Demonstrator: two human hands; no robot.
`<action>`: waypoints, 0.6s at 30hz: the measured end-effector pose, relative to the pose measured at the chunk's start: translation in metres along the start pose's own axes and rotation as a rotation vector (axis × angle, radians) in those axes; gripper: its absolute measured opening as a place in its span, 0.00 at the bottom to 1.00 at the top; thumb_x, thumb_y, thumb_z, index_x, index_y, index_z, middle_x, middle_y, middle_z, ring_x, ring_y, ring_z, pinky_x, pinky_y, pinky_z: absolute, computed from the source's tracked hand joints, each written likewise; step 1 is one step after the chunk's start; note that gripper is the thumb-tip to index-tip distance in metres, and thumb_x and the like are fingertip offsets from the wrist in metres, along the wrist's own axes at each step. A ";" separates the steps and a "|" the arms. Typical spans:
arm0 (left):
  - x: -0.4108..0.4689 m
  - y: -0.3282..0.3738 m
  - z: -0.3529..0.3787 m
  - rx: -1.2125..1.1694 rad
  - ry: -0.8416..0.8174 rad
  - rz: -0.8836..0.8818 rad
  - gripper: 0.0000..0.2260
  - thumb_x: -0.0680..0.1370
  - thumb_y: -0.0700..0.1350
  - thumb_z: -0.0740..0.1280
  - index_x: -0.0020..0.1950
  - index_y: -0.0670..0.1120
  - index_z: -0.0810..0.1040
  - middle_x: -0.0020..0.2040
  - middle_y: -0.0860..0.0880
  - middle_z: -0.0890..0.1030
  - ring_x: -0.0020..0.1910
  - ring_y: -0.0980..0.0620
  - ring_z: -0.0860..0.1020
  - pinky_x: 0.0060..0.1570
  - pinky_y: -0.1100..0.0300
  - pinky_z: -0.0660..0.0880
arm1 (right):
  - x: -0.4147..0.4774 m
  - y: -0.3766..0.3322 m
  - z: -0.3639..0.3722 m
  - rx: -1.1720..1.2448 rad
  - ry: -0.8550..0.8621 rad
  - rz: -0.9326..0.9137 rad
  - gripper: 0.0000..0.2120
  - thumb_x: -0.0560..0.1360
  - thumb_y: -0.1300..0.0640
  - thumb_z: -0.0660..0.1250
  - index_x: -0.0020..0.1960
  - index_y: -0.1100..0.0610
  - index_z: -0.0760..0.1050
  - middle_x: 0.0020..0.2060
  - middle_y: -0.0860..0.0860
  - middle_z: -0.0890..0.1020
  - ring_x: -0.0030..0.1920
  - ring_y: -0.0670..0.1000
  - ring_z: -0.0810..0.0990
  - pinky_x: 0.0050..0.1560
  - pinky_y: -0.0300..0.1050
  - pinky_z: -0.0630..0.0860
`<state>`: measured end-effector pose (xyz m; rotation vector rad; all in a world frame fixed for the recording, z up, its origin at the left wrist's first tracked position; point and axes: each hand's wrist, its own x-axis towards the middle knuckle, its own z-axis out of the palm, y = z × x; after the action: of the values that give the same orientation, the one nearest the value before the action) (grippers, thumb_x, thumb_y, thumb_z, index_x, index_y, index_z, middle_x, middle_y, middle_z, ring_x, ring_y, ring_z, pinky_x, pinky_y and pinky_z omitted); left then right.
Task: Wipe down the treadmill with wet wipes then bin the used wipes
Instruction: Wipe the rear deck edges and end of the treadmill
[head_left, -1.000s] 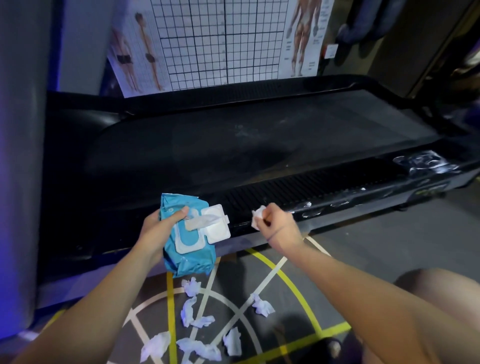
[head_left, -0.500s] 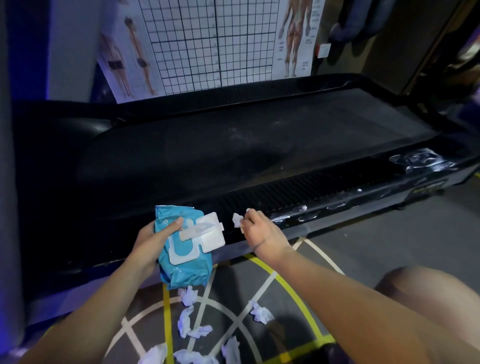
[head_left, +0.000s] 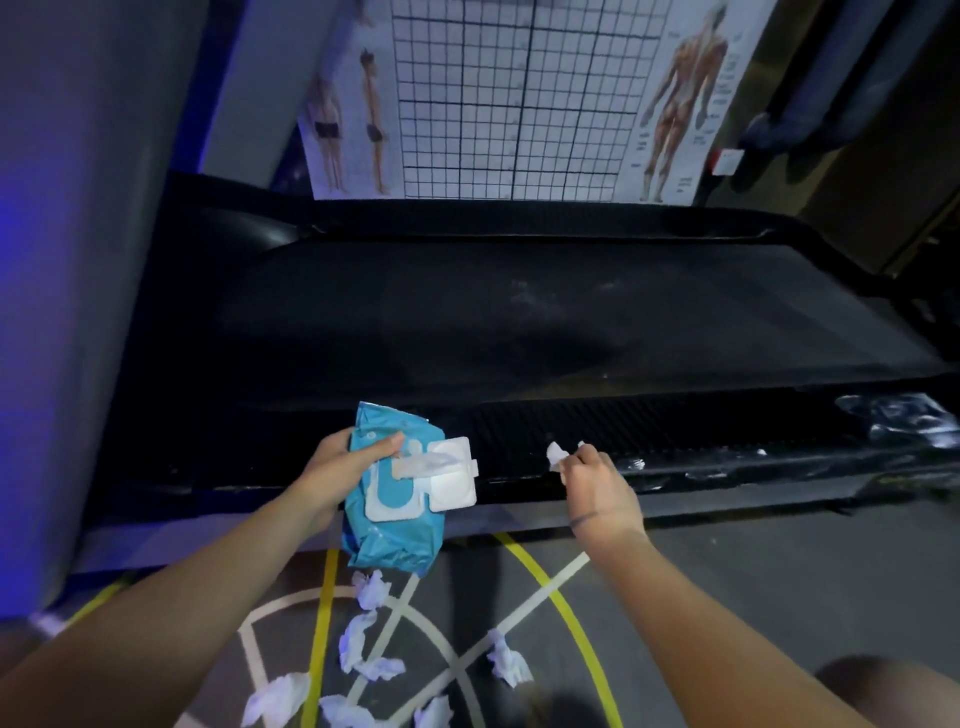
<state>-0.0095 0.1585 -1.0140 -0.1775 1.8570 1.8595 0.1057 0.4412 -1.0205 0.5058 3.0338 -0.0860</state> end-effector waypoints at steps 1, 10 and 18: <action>-0.001 0.000 -0.001 0.009 -0.007 0.004 0.14 0.77 0.46 0.77 0.61 0.43 0.83 0.51 0.43 0.89 0.52 0.42 0.87 0.49 0.50 0.83 | -0.001 0.003 -0.001 0.001 0.012 0.036 0.21 0.76 0.71 0.62 0.67 0.58 0.74 0.64 0.53 0.72 0.66 0.54 0.70 0.54 0.46 0.75; -0.003 -0.002 0.013 -0.095 -0.076 0.030 0.15 0.74 0.45 0.77 0.59 0.41 0.85 0.52 0.40 0.88 0.48 0.41 0.88 0.47 0.52 0.83 | -0.001 0.005 0.001 0.087 0.137 -0.049 0.16 0.71 0.73 0.64 0.55 0.60 0.79 0.53 0.55 0.77 0.56 0.58 0.78 0.50 0.51 0.80; -0.004 -0.001 0.032 -0.109 -0.075 0.038 0.13 0.76 0.44 0.77 0.59 0.42 0.85 0.52 0.41 0.88 0.51 0.40 0.87 0.54 0.47 0.83 | -0.004 -0.005 0.018 0.170 0.027 -0.363 0.18 0.62 0.69 0.68 0.49 0.56 0.81 0.49 0.52 0.79 0.49 0.57 0.79 0.41 0.50 0.80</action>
<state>0.0027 0.1879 -1.0116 -0.1088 1.7220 1.9675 0.1087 0.4335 -1.0382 -0.0433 3.1217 -0.3595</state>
